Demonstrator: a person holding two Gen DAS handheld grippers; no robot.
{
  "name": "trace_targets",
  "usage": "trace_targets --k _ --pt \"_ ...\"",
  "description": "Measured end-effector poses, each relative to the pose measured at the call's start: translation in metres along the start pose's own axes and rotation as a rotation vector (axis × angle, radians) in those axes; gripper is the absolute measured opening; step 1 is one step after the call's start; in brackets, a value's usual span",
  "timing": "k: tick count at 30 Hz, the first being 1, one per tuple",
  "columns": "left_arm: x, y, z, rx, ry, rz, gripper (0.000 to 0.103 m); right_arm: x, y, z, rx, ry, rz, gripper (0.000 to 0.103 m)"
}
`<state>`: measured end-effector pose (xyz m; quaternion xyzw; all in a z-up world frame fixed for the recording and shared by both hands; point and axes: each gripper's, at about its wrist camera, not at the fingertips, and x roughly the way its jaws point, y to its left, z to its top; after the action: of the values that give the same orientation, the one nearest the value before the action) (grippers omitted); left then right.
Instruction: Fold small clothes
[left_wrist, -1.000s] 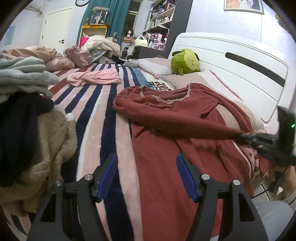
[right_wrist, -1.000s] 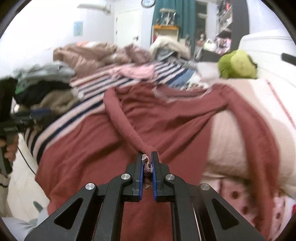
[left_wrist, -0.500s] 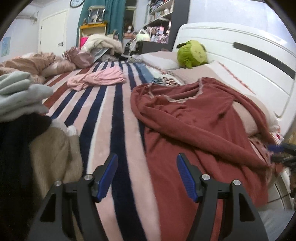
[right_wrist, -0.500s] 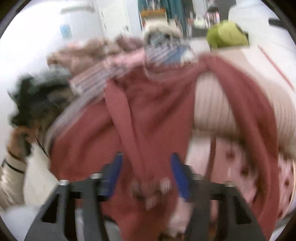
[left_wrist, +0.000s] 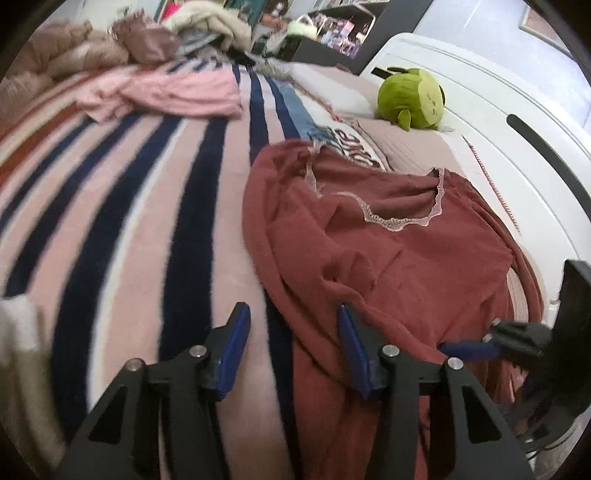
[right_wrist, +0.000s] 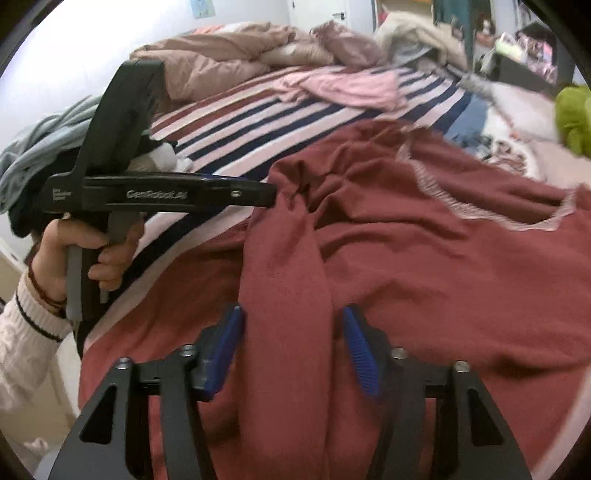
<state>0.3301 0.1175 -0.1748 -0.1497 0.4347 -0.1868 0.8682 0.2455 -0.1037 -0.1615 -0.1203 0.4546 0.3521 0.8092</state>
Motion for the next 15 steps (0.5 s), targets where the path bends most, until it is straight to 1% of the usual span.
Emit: trace_targets --k 1,2,3,5,6,7,9,10,11,12,13,14,15 --pt "0.004 0.001 0.001 -0.013 0.009 -0.023 0.032 0.004 -0.001 0.001 0.002 0.001 0.008 0.015" --pt "0.006 0.002 0.002 -0.02 0.016 -0.045 0.015 0.006 -0.003 0.001 0.005 -0.003 0.007 0.003" --pt "0.006 0.001 0.005 -0.011 0.016 -0.063 0.008 0.005 -0.007 0.001 0.016 -0.012 0.004 0.003" --pt "0.002 -0.008 0.011 0.031 -0.013 -0.038 0.006 -0.002 -0.015 0.001 0.042 -0.035 0.014 0.002" --pt "-0.002 -0.015 0.015 0.059 -0.039 -0.023 0.005 -0.007 -0.021 0.001 0.057 -0.05 0.001 0.002" --pt "-0.005 -0.019 0.019 0.075 -0.059 -0.018 0.005 -0.013 -0.028 0.002 0.077 -0.067 -0.007 0.002" --pt "-0.014 -0.034 0.03 0.112 -0.109 -0.017 0.005 -0.022 -0.039 0.004 0.115 -0.089 0.005 0.002" --pt "-0.016 -0.041 0.036 0.128 -0.121 -0.02 0.005 -0.026 -0.044 0.004 0.128 -0.094 0.0 0.002" --pt "-0.016 -0.047 0.041 0.143 -0.127 -0.023 0.005 -0.03 -0.048 0.003 0.128 -0.094 -0.03 0.002" --pt "-0.015 -0.057 0.048 0.163 -0.123 -0.004 0.005 -0.033 -0.052 0.002 0.114 -0.085 -0.097 0.002" --pt "-0.012 -0.063 0.053 0.175 -0.123 0.022 0.005 -0.036 -0.055 0.0 0.113 -0.074 -0.136 0.002" --pt "-0.009 -0.068 0.057 0.185 -0.119 0.039 0.005 -0.037 -0.057 0.0 0.12 -0.066 -0.151 0.003" --pt "-0.003 -0.075 0.062 0.194 -0.106 0.033 0.005 -0.041 -0.06 -0.002 0.134 -0.068 -0.153 0.004"
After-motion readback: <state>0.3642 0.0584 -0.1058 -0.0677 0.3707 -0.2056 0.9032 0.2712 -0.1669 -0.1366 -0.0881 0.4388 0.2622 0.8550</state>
